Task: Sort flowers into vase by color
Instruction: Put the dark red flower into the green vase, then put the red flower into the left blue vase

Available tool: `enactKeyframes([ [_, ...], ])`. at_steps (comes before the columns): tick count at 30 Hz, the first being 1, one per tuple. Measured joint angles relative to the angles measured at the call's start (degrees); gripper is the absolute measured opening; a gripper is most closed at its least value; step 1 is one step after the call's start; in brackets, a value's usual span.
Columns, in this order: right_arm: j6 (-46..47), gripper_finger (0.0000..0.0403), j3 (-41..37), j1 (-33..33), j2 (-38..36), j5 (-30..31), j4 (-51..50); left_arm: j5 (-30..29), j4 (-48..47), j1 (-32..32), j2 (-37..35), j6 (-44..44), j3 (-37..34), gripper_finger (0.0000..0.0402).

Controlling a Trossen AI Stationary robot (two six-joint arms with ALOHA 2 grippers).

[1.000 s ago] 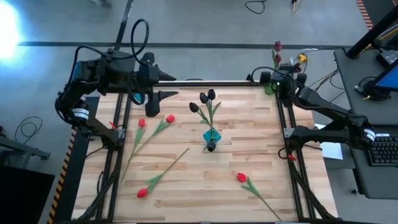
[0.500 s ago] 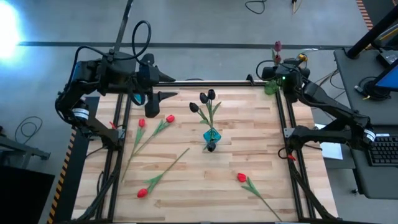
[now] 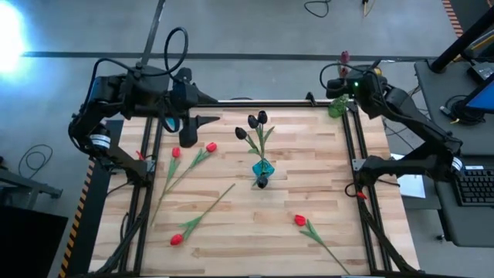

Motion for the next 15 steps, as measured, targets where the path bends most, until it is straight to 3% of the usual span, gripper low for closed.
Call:
enactKeyframes([
  [15,-1.5,0.0304,4.8,-0.7,3.4,-2.1,-6.2,0.0,-0.9,-2.4,0.8,-2.8,-0.8,0.0197],
])
